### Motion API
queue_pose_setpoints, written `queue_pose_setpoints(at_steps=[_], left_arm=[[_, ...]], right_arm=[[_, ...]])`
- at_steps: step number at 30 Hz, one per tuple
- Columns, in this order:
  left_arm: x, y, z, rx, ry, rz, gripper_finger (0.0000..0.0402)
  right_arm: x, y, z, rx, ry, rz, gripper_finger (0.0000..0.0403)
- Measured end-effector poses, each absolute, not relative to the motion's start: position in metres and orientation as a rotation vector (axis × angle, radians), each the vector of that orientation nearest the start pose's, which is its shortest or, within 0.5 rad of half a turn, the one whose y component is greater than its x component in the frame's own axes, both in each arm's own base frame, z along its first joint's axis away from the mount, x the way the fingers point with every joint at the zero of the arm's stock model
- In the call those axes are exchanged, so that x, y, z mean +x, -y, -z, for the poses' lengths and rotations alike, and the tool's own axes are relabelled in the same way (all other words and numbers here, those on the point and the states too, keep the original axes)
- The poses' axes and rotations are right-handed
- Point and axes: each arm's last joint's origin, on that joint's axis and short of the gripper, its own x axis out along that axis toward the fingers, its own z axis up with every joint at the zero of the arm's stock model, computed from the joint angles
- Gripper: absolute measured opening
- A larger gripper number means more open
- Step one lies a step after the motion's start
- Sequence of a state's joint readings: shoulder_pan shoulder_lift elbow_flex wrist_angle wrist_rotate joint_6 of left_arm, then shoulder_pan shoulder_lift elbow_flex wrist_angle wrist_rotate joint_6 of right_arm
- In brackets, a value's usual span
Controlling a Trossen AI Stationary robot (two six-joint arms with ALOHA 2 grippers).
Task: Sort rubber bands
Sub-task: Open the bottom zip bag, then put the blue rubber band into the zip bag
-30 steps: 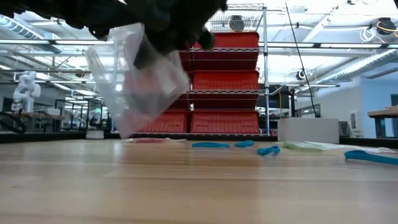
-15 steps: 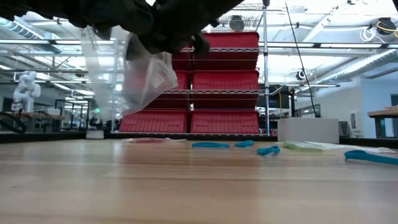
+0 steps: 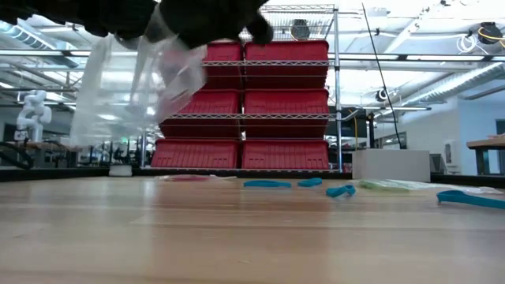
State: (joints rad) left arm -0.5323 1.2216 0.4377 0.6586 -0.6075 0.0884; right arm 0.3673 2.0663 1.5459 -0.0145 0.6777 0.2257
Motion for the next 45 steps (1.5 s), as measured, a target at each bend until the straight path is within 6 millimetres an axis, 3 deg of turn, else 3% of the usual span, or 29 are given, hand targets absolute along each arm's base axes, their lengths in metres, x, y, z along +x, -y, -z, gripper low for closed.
queue_pose_setpoints(at_steps=[16,21,25,28,32,36,41,45], left_arm=[[0.209,0.104,-0.203,0.21,-0.185,-0.078,0.0],[0.207,0.102,-0.203,0.225,-0.21,-0.076,0.0],[0.199,0.104,-0.21,0.218,-0.202,-0.044,0.0],[0.192,0.106,-0.216,0.216,-0.186,-0.017,0.0],[0.185,0.106,-0.219,0.218,-0.186,0.002,0.0],[0.182,0.104,-0.216,0.227,-0.201,0.004,0.0],[0.182,0.104,-0.215,0.222,-0.202,0.005,0.0],[0.182,0.104,-0.215,0.221,-0.202,0.01,0.0]], right_arm=[[0.38,-0.168,-0.285,-0.097,-0.527,0.29,0.0197],[0.359,-0.158,-0.29,-0.148,-0.635,0.38,0.0197],[0.348,-0.124,-0.268,-0.054,-0.884,0.537,0.0197],[0.344,-0.096,-0.241,-0.031,-0.993,0.646,0.0197],[0.343,-0.057,-0.197,0.069,-1.068,0.672,0.0197],[0.343,-0.02,-0.161,0.18,-1.033,0.656,0.0198],[0.336,0.02,-0.144,0.234,-1.017,0.719,0.0222],[0.329,0.039,-0.137,0.261,-1.034,0.767,0.0249]])
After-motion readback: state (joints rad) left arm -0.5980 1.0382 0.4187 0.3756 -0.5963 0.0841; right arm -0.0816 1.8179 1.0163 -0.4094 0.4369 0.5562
